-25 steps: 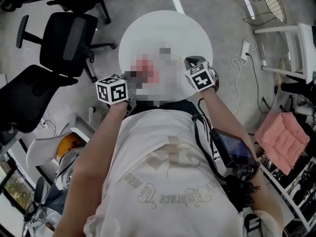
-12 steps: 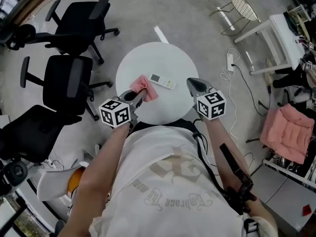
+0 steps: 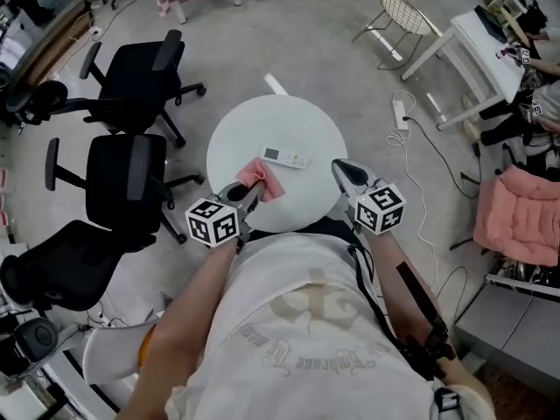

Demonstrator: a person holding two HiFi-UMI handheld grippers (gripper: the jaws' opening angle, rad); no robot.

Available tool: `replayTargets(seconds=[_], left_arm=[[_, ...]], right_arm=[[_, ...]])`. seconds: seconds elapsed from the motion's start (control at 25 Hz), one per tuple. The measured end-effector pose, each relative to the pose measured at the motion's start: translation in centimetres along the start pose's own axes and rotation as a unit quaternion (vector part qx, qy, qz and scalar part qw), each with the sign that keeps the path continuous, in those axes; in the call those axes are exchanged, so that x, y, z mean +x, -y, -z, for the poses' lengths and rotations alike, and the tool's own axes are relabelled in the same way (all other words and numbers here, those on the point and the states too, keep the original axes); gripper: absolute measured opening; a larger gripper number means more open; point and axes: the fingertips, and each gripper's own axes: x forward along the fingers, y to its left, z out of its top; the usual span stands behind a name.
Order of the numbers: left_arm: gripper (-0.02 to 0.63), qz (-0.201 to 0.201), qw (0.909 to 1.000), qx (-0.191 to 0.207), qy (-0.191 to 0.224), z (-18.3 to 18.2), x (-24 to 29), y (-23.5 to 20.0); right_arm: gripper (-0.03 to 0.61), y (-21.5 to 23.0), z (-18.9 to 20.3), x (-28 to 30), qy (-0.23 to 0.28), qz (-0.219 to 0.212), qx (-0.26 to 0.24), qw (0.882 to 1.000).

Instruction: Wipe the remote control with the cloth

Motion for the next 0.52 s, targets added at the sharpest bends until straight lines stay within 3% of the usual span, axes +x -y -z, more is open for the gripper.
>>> replayTargets(seconds=[0.52], left_arm=[[0.020,0.024,0.9990,0.032,-0.019,0.8,0.4,1.7]], right_arm=[[0.008,-1.3,0.7,-1.5,0.018,0.008,0.006,1.000]])
